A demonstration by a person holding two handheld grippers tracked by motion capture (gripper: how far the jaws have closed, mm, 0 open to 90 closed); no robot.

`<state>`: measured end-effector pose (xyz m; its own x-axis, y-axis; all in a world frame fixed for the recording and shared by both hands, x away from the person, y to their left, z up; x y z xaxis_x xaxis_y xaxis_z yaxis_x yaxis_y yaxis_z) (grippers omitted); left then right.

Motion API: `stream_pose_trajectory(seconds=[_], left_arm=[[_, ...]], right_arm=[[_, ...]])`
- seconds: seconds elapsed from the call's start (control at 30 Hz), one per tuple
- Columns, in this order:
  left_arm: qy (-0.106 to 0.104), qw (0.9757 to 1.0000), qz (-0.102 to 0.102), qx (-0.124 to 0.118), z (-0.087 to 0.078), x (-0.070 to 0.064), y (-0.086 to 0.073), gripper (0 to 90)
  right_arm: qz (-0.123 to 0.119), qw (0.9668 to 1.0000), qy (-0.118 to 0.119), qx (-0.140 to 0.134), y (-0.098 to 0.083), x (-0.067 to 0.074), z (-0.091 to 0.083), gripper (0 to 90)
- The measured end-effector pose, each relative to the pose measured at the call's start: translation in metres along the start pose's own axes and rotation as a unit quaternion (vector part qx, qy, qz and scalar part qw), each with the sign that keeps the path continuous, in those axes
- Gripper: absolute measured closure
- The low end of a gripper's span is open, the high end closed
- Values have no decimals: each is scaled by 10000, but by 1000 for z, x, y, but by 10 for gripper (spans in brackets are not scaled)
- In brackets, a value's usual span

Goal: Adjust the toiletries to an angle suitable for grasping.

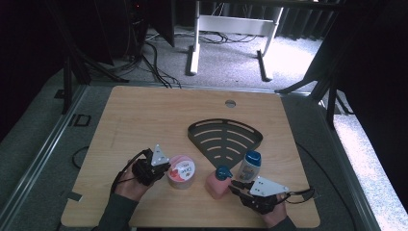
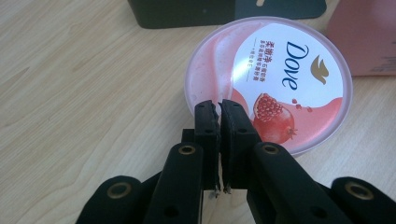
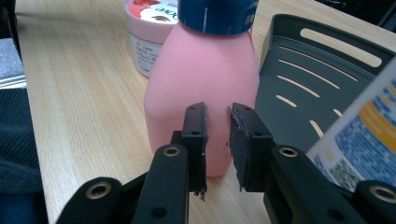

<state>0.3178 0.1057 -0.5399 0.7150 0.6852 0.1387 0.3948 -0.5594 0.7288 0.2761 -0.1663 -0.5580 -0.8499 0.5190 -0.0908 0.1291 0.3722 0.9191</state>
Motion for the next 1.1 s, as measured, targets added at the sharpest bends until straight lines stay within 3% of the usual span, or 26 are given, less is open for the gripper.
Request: stream_pose_trajectory(seconds=[0.3,0.37,0.6,0.7,0.8,0.87,0.9,1.0,1.07,1.1], left_arm=[[67,9999,-30,87,-5,5,-5,858],[215,9996,-172,114,-5,11,-7,859],[393,9987,-293,113,-5,20,-7,841],[118,9986,-505,-110,-8,16,-1,838],[-215,9964,-645,-500,-16,9,9,838],[-215,9964,-645,-500,-16,9,9,838],[-301,9967,-508,-553,-19,0,13,847],[-410,9966,-391,-604,-18,-11,16,858],[-410,9966,-391,-604,-18,-11,16,858],[-649,9941,-254,-828,-18,-24,23,858]], right_arm=[[-68,10000,-14,18,5,4,12,745],[-114,9999,-27,18,7,5,15,746],[-50,10000,4,-21,10,6,24,749],[-17,10000,19,3,12,7,28,749],[-52,10000,23,15,14,7,33,749],[-46,10000,26,25,15,8,35,749],[-45,10000,33,19,16,8,39,748],[21,10000,49,-7,18,9,45,746],[11,10000,42,-4,19,9,46,746],[0,10000,39,11,19,9,48,743]])
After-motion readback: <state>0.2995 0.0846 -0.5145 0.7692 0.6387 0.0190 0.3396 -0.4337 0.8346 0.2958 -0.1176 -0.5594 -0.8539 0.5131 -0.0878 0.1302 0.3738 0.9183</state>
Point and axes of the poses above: each handheld gripper's, and its own axes: z roughly forward along the jaws, y roughly out of its top, x roughly to its left, the point moved 8 cm from there along z, roughly forward along the jaws, and after that the axes turned 7 degrees about -x, right-handed, at the moved point
